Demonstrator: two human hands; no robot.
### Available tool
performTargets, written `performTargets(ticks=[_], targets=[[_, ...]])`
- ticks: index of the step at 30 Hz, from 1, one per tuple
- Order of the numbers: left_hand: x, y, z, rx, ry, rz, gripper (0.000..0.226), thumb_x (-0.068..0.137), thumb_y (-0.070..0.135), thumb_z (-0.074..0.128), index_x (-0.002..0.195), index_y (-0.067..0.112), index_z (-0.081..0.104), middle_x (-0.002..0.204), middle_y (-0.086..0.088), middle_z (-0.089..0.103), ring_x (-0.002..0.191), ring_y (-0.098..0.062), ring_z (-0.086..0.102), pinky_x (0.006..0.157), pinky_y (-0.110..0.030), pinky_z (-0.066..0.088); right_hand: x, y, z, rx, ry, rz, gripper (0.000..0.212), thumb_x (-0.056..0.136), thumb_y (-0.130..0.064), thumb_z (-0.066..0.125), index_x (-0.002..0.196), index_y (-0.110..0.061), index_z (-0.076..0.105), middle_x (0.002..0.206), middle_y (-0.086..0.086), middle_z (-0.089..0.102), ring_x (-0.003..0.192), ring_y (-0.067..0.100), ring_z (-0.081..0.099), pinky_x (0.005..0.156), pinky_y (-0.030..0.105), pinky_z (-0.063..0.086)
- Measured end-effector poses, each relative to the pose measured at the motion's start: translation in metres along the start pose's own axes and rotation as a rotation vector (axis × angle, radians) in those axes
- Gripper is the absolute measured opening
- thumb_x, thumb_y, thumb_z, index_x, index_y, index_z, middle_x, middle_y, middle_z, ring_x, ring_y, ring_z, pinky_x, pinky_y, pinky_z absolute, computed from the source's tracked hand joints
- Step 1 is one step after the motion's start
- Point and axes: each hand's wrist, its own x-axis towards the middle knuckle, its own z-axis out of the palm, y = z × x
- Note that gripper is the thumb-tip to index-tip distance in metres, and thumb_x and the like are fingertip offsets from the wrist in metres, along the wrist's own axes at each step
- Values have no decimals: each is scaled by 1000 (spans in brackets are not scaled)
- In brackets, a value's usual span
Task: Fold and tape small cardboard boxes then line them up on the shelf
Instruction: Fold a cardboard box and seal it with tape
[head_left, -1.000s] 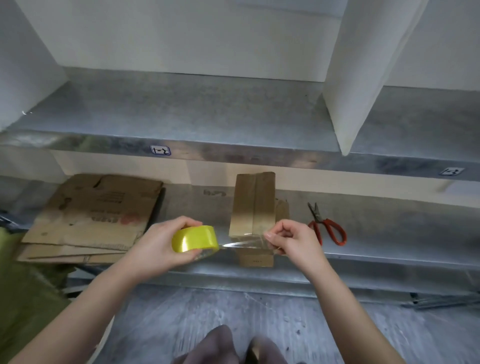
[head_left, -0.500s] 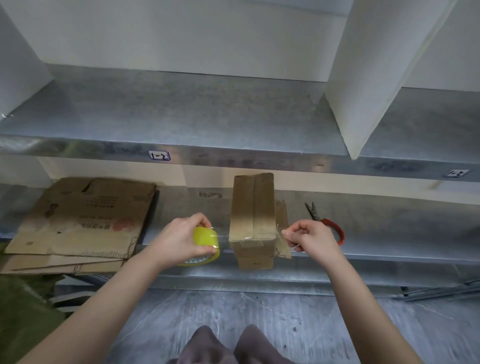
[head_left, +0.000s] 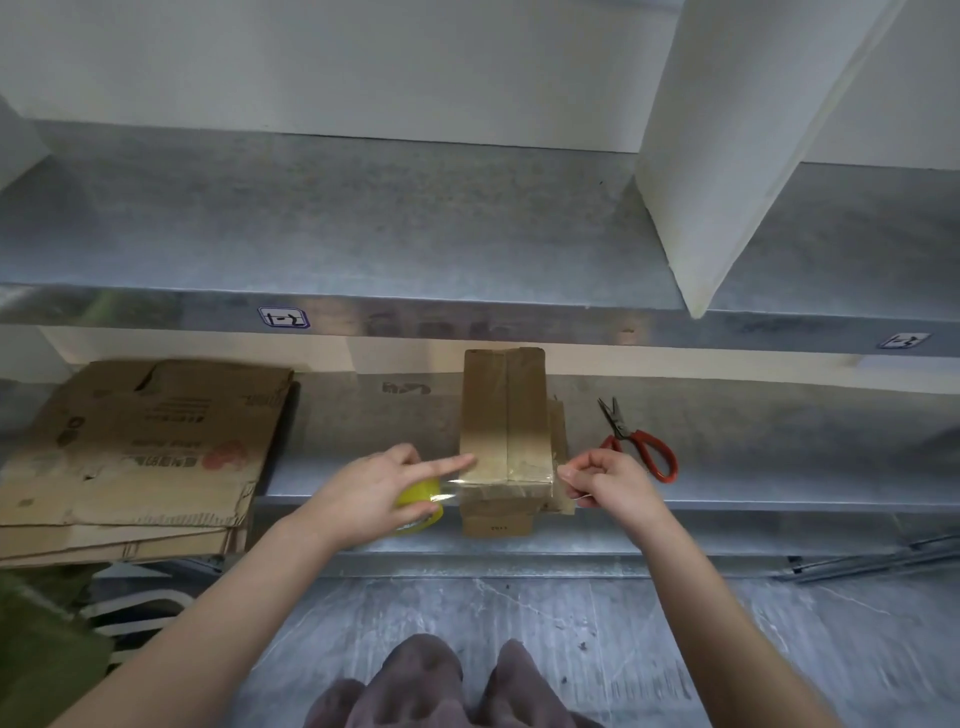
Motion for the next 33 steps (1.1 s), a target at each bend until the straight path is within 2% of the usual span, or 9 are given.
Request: performTargets(ticks=[8,10,13,16,20,23,26,29,33], targets=[[9,2,14,-66,21,-29,63,93,52,52,133,75,8,99,10,42,81,-5,47,69,-19,40,-4,24,26,550,15,107,14,89,-11,68,100,-12,59,86,2,65,73,12,64,61,26,53],[9,2,14,-74,23,-33,63,93,52,53,133,74,11,99,11,43,82,-5,48,70,-19,40,-7,27,34,467,151,47,20,88,-17,72,99,-18,55,101,-1,62,89,15,64,67,30,56],[11,6,14,-78,22,-30,62,92,52,55,134,72,13,99,12,44,84,-4,48,70,-19,41,-16,31,38,126,329,-174,16,89,-19,70,97,-30,61,98,-14,66,93,-2,63,79,22,55],[12,7,14,-95,30,-37,62,91,51,56,133,72,16,101,12,45,86,-6,48,73,-22,43,-27,35,39,-18,238,-274,26,93,-17,63,112,-35,63,104,-22,68,98,-12,59,88,13,51],[13,6,14,-103,35,-44,61,91,52,56,133,71,17,103,12,46,91,-8,50,77,-26,46,-28,26,38,-51,190,-279,53,88,-48,64,137,-35,51,118,-12,65,109,-3,60,94,18,48],[13,6,14,-105,44,-43,62,90,54,56,132,73,15,102,11,45,92,-9,51,77,-26,46,-20,17,46,-127,214,-306,56,88,-45,68,140,-34,50,134,-7,59,123,8,55,101,24,46],[9,0,16,-164,51,-57,68,85,54,63,134,71,18,108,12,48,98,-8,52,81,-25,45,-16,20,51,-92,183,-301,52,88,-41,69,137,-41,51,132,-5,62,125,9,54,95,11,42],[6,-8,15,-399,88,-139,78,70,51,80,134,56,37,120,15,56,112,-3,52,94,-22,40,-12,22,48,-4,138,-266,49,86,-37,72,132,-44,54,133,-9,60,127,7,52,98,9,39],[8,-15,8,-362,128,-150,59,66,55,81,117,40,58,114,21,62,105,-1,56,84,-13,39,-9,23,47,26,114,-256,49,86,-37,72,130,-46,55,134,-13,58,129,6,50,100,10,39]])
